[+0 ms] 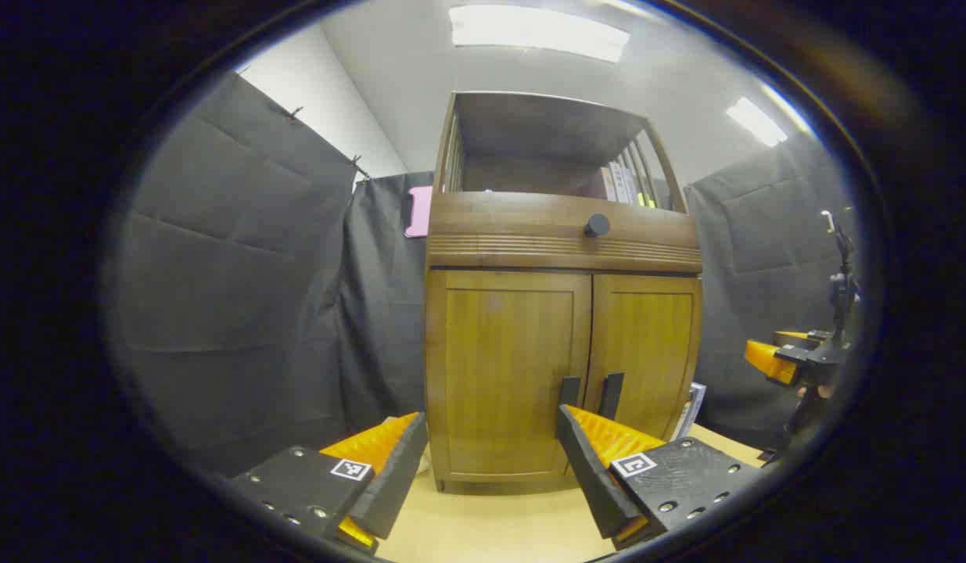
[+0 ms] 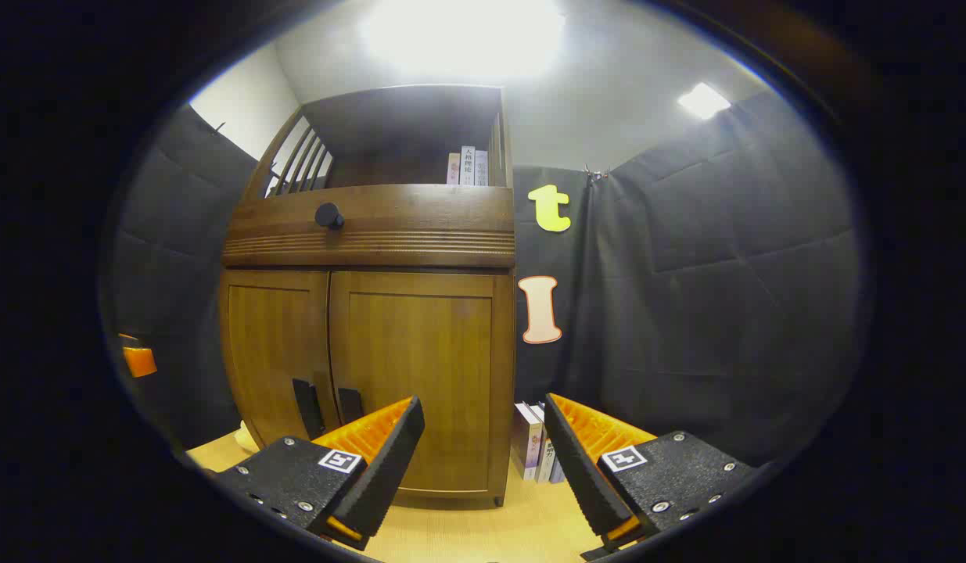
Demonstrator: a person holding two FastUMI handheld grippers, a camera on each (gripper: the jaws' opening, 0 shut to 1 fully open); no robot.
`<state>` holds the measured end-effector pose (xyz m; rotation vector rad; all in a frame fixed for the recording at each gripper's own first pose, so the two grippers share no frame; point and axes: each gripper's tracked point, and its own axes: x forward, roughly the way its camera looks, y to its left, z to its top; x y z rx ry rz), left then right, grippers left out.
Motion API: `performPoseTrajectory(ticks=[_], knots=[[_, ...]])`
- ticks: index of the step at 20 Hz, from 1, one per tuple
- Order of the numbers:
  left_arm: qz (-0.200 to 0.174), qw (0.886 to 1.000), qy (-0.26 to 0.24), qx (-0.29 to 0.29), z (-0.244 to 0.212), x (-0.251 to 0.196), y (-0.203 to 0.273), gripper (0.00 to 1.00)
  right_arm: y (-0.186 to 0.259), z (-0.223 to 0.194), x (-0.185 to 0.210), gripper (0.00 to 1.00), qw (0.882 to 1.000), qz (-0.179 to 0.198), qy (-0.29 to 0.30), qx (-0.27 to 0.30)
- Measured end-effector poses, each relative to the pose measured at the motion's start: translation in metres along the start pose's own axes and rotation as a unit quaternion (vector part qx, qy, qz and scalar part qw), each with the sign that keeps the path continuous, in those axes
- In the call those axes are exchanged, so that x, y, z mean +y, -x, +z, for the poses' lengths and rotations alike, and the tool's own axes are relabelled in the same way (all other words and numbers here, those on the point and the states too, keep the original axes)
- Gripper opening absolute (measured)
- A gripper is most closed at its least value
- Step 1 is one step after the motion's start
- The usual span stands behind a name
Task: Open the right door of the double-door shoe cabinet with the right hand, and open the left door with the left hand.
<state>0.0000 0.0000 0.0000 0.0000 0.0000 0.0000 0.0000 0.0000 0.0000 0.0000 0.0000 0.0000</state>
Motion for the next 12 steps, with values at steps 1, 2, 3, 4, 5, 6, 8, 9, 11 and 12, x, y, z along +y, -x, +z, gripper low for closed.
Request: performPoseTrajectory(ticks=[1,2,3,4,5,6,8,9,11,12], knots=[[0.003,1.0,0.0,-0.001,-0.001,0.003,0.001,1.0,0.002,-0.002,0.001,0.95,1.0,0.002,0.001,0.004],[0.004,1.0,0.002,-0.002,-0.003,0.005,0.003,1.0,0.005,-0.005,0.004,0.95,1.0,0.005,0.0,0.008],[0.005,1.0,0.007,-0.002,-0.005,0.006,0.006,1.0,0.007,-0.008,0.006,0.95,1.0,0.01,-0.001,0.013],[0.005,1.0,0.011,0.0,-0.007,0.007,0.008,1.0,0.009,-0.012,0.01,0.96,1.0,0.014,-0.001,0.02],[0.008,1.0,0.014,0.003,-0.012,0.008,0.009,1.0,0.012,-0.015,0.013,0.96,0.999,0.019,0.0,0.026],[0.012,1.0,0.014,0.006,-0.016,0.009,0.008,1.0,0.013,-0.018,0.015,0.96,0.999,0.023,0.001,0.03],[0.015,1.0,0.013,0.012,-0.018,0.011,0.01,1.0,0.014,-0.024,0.02,0.96,0.999,0.029,-0.001,0.038],[0.017,1.0,0.012,0.013,-0.017,0.011,0.011,1.0,0.015,-0.025,0.023,0.96,0.999,0.032,-0.004,0.041],[0.02,1.0,0.012,0.016,-0.02,0.014,0.012,1.0,0.012,-0.026,0.031,0.95,0.998,0.039,-0.007,0.044],[0.022,0.999,0.012,0.019,-0.022,0.015,0.012,1.0,0.011,-0.025,0.035,0.95,0.998,0.043,-0.007,0.044]])
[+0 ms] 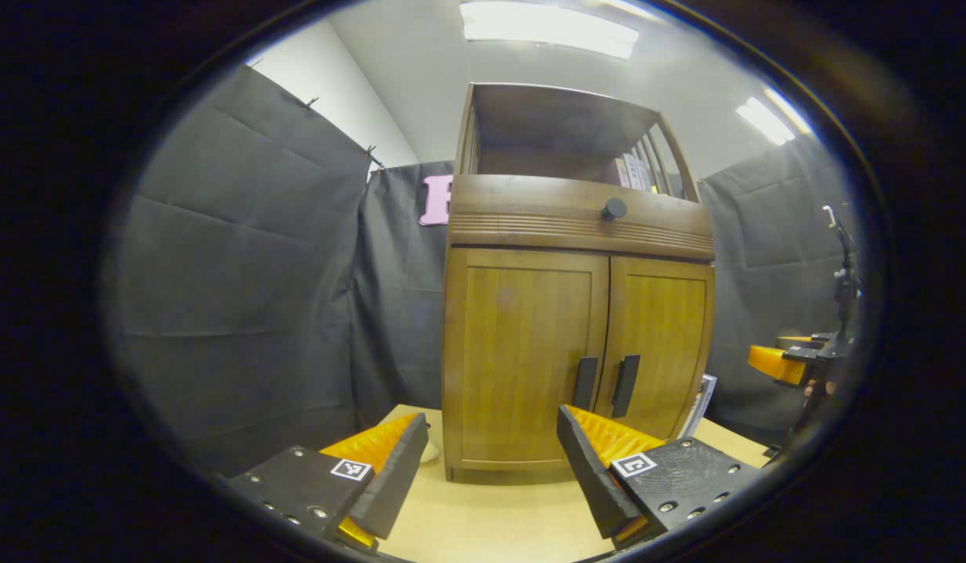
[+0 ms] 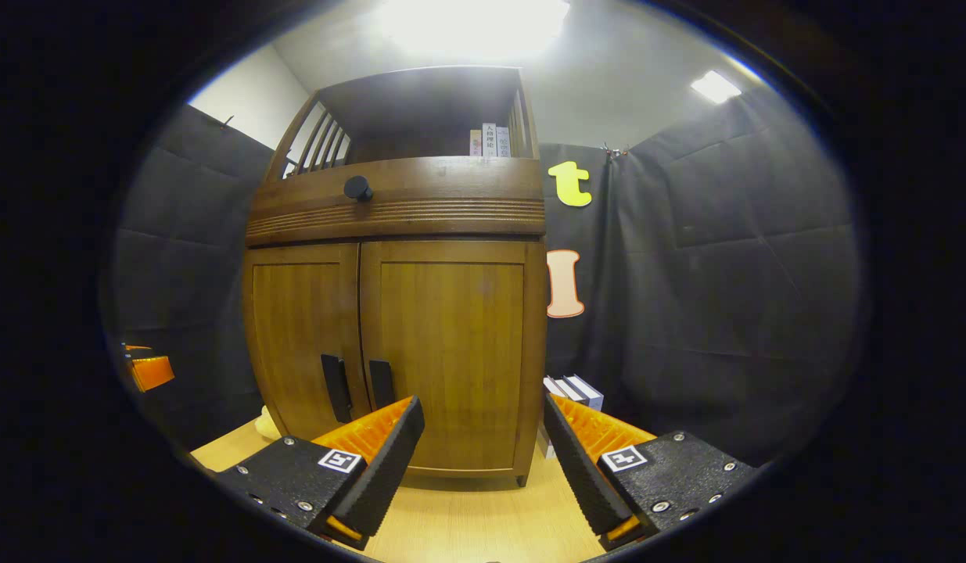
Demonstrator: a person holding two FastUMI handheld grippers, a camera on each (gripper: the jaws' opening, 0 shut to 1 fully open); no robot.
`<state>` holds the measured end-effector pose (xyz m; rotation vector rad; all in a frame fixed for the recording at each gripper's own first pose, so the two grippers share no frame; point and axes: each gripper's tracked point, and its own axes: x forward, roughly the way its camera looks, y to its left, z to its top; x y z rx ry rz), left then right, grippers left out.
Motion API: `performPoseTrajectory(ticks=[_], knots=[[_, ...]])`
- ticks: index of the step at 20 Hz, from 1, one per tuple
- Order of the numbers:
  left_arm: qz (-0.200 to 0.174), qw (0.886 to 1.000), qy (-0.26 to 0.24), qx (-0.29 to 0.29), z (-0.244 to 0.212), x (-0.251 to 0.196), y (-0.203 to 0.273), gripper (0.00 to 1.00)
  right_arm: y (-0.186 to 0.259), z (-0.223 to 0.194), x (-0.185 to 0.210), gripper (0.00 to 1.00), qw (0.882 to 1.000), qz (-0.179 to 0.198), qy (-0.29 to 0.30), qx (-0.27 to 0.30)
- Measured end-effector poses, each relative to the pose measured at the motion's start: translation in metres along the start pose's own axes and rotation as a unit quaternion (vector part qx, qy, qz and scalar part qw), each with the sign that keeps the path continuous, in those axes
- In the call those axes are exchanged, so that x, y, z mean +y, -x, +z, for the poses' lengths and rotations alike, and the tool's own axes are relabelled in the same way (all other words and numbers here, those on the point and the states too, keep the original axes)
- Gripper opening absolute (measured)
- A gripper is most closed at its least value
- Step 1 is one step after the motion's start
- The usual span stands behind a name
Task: Open the right door of the double-door shoe cabinet with the right hand, and open the left door with the left hand.
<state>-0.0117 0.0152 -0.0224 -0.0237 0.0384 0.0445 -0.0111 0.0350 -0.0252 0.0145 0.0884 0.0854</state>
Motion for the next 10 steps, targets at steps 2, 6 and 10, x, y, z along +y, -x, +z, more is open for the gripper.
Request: performPoseTrajectory(ticks=[2,6,10], knots=[[0.005,1.0,-0.002,0.005,-0.005,0.003,-0.001,1.0,-0.004,0.0,0.008,0.95,1.0,0.007,0.0,0.002],[0.014,1.0,0.004,0.023,-0.016,0.004,0.0,1.0,-0.015,-0.007,0.026,0.96,1.0,0.024,-0.005,0.019],[0.027,0.998,0.021,0.045,-0.03,0.002,0.001,0.95,-0.031,-0.009,0.047,0.96,0.999,0.039,-0.011,0.028]])
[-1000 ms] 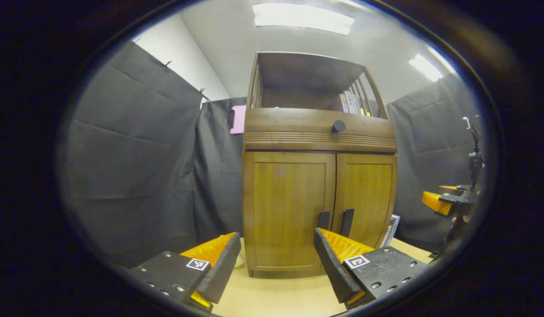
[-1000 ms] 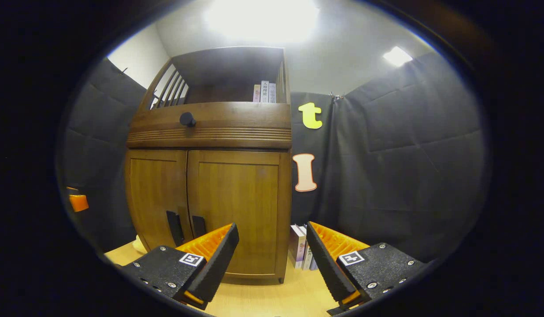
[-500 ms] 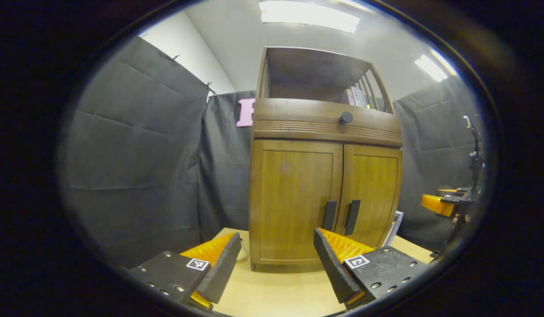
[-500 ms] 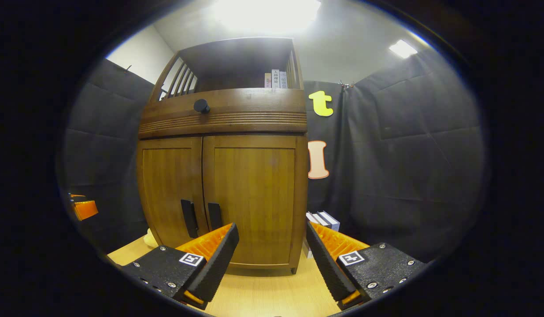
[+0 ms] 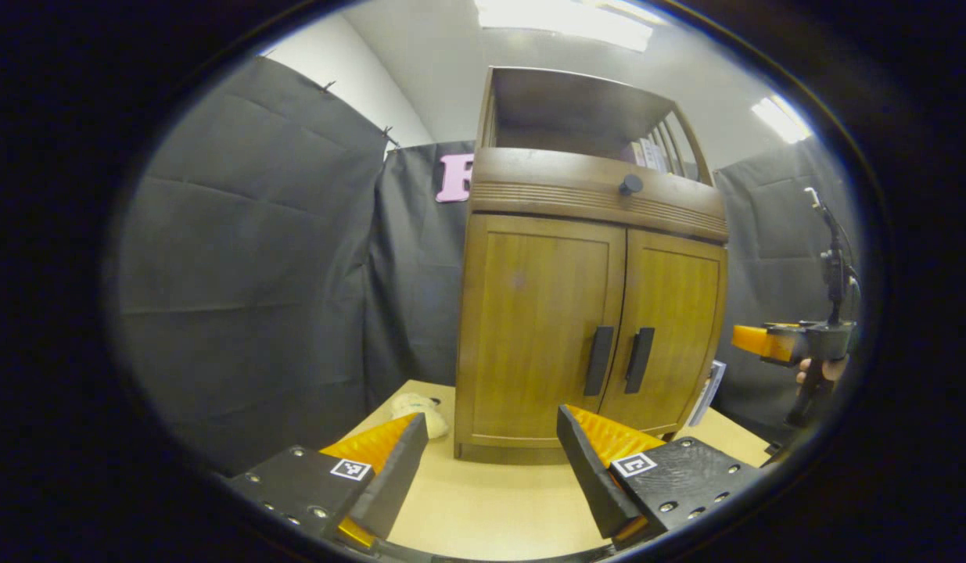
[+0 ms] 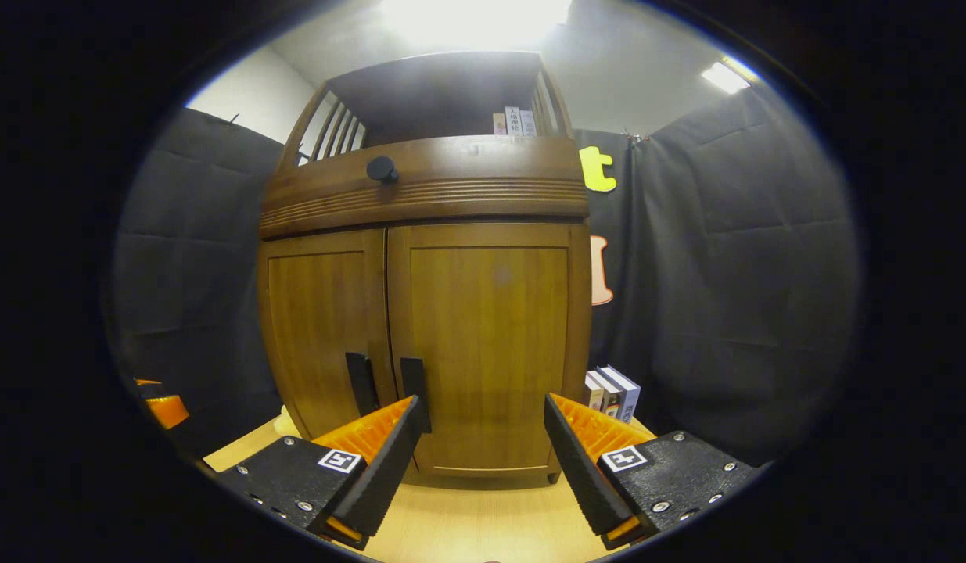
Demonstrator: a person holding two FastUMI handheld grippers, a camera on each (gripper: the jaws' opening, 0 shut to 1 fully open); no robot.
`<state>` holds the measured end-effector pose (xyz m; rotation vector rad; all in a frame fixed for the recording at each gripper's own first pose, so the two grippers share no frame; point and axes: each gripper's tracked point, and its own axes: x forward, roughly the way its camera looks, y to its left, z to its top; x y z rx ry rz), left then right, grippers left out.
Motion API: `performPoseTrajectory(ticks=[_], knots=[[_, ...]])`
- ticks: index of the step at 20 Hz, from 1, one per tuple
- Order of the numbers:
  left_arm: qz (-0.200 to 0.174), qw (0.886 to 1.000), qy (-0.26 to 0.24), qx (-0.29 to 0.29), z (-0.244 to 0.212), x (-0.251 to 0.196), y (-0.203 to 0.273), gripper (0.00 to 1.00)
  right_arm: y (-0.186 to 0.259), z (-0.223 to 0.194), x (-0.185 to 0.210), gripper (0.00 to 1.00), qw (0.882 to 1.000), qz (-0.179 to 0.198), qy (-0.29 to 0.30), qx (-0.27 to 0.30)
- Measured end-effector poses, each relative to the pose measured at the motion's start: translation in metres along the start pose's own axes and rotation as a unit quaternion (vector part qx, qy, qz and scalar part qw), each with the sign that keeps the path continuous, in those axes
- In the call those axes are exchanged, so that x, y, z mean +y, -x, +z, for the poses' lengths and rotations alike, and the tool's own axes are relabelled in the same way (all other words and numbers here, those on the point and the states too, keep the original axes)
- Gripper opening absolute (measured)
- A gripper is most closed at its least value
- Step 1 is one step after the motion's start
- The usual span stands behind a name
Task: Open the right door of the double-door shoe cabinet with the right hand, and open the left door with the left hand.
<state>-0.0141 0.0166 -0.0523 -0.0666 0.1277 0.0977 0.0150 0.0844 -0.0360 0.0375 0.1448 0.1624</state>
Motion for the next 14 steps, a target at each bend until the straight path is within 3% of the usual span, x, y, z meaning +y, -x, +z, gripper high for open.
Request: performPoseTrajectory(ticks=[1,5,7,14], knots=[[0.003,1.0,0.001,0.007,-0.003,0.001,0.0,1.0,-0.007,0.0,0.005,0.96,1.0,0.006,-0.002,0.002],[0.017,0.999,-0.004,0.034,-0.015,0.004,0.001,1.0,-0.039,0.004,0.021,0.95,1.0,0.016,-0.005,0.003],[0.025,0.999,0.001,0.042,-0.023,0.009,0.008,0.95,-0.056,0.004,0.028,0.95,1.0,0.023,-0.01,0.005],[0.056,0.997,-0.004,0.061,-0.036,0.017,0.019,0.97,-0.114,-0.004,0.06,0.95,0.999,0.048,-0.005,0.016]])
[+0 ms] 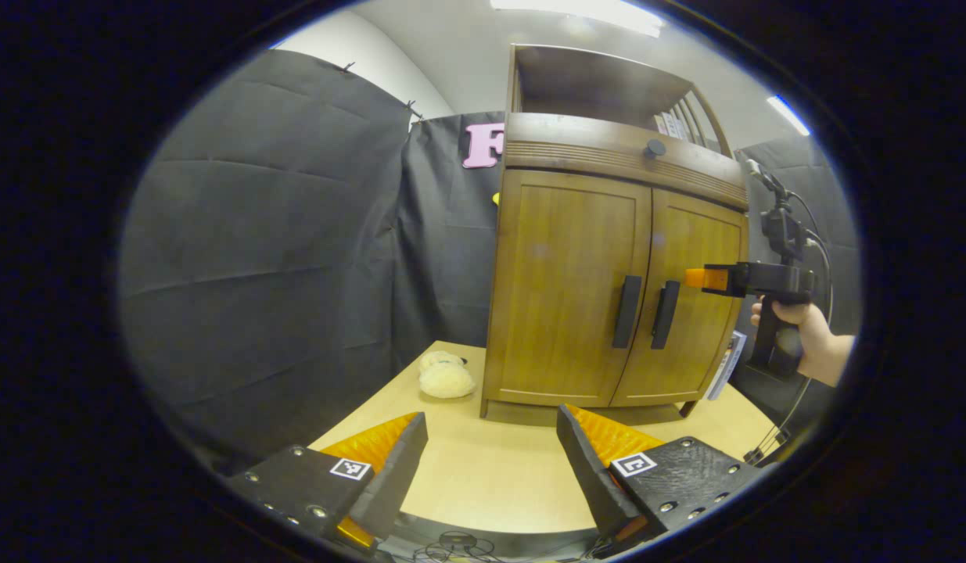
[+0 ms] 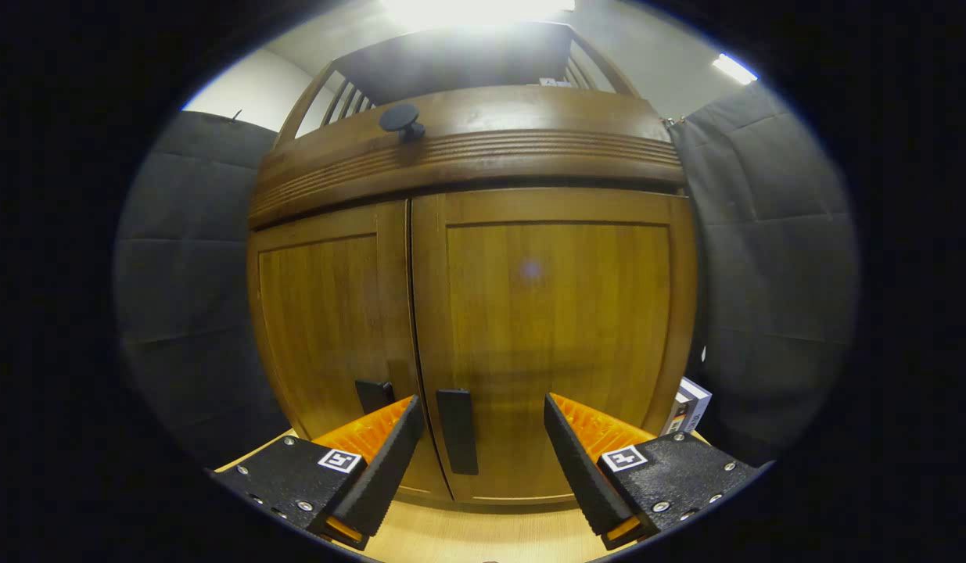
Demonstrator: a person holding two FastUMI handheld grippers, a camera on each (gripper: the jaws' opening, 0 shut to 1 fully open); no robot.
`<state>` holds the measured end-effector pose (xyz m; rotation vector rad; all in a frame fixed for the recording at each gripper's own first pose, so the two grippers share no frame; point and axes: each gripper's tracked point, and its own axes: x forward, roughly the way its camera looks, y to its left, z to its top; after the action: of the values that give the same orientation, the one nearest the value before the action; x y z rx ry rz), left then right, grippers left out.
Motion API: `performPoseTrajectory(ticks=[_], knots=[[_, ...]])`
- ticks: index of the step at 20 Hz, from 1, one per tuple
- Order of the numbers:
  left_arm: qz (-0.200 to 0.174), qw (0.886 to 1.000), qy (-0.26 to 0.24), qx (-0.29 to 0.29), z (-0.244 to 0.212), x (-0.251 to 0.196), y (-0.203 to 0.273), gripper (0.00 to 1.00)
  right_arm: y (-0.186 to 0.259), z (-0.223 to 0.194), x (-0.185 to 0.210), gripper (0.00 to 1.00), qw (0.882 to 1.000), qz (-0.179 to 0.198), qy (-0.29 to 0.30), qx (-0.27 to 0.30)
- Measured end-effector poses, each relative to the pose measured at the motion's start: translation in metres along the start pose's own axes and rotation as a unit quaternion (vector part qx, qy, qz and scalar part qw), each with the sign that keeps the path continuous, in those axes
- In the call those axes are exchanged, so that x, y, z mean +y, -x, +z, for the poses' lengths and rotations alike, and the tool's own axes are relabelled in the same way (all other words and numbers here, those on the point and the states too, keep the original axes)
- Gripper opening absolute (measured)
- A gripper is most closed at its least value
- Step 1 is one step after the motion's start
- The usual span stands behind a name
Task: Open the right door of the double-door shoe cabinet with the right hand, and open the left door with the left hand.
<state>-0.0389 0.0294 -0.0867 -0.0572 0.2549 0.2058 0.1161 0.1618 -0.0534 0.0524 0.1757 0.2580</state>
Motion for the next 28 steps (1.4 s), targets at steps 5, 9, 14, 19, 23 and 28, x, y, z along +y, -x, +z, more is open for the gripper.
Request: performPoseTrajectory(ticks=[5,9,14,19,23,28], knots=[[0.051,0.999,0.0,0.017,-0.008,0.008,0.003,0.95,-0.041,-0.021,0.007,0.95,1.0,0.011,0.001,0.02],[0.091,0.995,0.021,0.02,-0.01,0.009,0.005,1.0,-0.066,-0.041,0.005,0.94,0.999,0.017,0.002,0.044],[0.119,0.992,0.026,0.019,-0.012,0.003,0.012,1.0,-0.071,-0.051,0.023,0.58,0.997,0.055,-0.011,0.061],[0.106,0.994,0.01,0.02,-0.011,-0.011,0.015,1.0,-0.068,-0.052,0.024,0.31,0.995,0.061,-0.023,0.069],[0.082,0.996,0.007,0.027,-0.016,-0.016,0.019,1.0,-0.054,-0.051,0.022,0.25,0.994,0.079,-0.005,0.068],[0.037,0.999,-0.006,0.027,-0.016,-0.026,0.016,0.95,-0.036,-0.045,0.022,0.24,0.993,0.094,-0.01,0.075]])
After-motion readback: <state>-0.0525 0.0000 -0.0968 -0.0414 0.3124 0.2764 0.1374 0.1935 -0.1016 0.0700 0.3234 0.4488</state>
